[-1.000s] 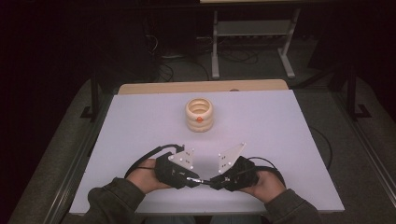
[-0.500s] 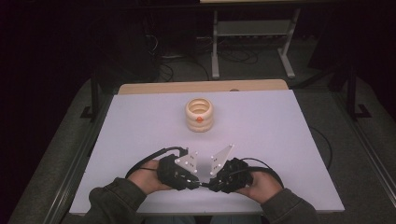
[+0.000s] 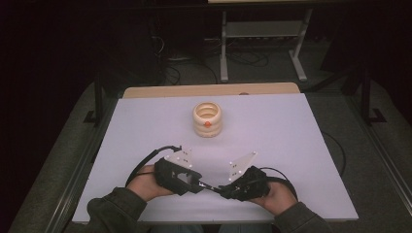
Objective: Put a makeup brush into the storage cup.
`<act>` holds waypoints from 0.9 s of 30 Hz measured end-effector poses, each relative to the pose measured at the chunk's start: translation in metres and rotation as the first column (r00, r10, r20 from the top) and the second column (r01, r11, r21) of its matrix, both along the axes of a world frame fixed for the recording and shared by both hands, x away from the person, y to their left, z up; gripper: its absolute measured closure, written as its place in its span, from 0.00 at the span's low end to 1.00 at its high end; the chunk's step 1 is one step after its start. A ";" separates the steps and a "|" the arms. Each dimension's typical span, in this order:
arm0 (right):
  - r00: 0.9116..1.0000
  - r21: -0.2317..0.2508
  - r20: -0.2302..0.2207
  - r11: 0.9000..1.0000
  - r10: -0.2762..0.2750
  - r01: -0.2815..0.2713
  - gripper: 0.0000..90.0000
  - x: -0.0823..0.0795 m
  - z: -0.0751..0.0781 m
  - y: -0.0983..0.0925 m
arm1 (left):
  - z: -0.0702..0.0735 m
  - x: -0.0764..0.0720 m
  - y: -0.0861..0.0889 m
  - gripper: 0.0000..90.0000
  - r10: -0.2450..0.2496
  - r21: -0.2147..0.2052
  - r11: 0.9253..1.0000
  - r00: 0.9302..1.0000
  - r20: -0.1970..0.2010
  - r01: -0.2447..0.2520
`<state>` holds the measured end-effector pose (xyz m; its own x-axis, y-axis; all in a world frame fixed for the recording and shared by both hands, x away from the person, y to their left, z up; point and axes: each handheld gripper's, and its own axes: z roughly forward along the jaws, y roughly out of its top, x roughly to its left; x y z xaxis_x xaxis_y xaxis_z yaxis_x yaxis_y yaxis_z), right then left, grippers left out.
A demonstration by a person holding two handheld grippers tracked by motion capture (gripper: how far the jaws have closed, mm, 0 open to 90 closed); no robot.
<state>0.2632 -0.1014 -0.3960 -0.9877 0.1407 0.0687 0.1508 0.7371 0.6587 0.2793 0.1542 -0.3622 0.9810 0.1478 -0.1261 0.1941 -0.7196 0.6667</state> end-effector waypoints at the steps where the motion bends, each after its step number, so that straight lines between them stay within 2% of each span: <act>1: 1.000 0.011 0.000 1.000 -0.011 0.011 0.88 0.001 0.001 -0.003 | 0.000 0.001 0.002 0.61 0.009 -0.008 1.000 1.000 -0.004 -0.009; 5: 0.997 0.080 -0.025 0.994 -0.070 0.072 0.88 0.002 0.004 -0.011 | -0.001 0.002 0.004 0.61 0.038 -0.045 0.998 0.999 -0.029 -0.039; 7: 0.996 0.108 -0.011 0.991 -0.083 0.084 0.88 0.003 0.006 -0.011 | -0.001 0.002 0.002 0.62 0.037 -0.062 0.997 0.999 -0.029 -0.039; 10: 0.994 0.163 -0.008 0.981 -0.106 0.106 0.87 0.002 0.008 -0.008 | 0.001 0.003 -0.001 0.64 0.051 -0.086 0.995 0.998 -0.021 -0.053; 13: 0.993 0.217 -0.014 0.969 -0.116 0.116 0.87 0.002 0.007 -0.003 | 0.004 0.006 -0.002 0.68 0.075 -0.127 0.989 0.997 -0.028 -0.078; 16: 0.992 0.228 -0.011 0.966 -0.123 0.122 0.87 0.002 0.005 0.002 | 0.007 0.008 -0.002 0.73 0.087 -0.164 0.982 0.995 -0.039 -0.092; 19: 0.991 0.239 -0.018 0.962 -0.130 0.130 0.87 0.003 0.004 0.006 | 0.007 0.008 -0.003 0.74 0.106 -0.174 0.979 0.994 -0.036 -0.111; 22: 0.990 0.249 -0.017 0.959 -0.137 0.137 0.87 0.003 0.003 0.008 | 0.008 0.010 -0.001 0.77 0.119 -0.206 0.970 0.990 -0.069 -0.131; 24: 0.990 0.259 -0.032 0.955 -0.139 0.143 0.87 0.003 0.002 0.009 | 0.007 0.011 -0.001 0.78 0.124 -0.223 0.964 0.988 -0.094 -0.143; 25: 0.990 0.258 -0.031 0.955 -0.141 0.144 0.87 0.004 0.001 0.010 | 0.007 0.011 -0.001 0.79 0.129 -0.222 0.964 0.987 -0.098 -0.148; 27: 0.989 0.251 -0.026 0.957 -0.145 0.147 0.87 0.003 0.000 0.012 | 0.006 0.012 -0.003 0.82 0.132 -0.239 0.958 0.983 -0.131 -0.161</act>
<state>0.2667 -0.0896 -0.3958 -0.9569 0.2610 0.1275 0.2501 0.5175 0.8183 0.2909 0.1513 -0.3558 0.9282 0.2387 -0.2854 0.3690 -0.4928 0.7880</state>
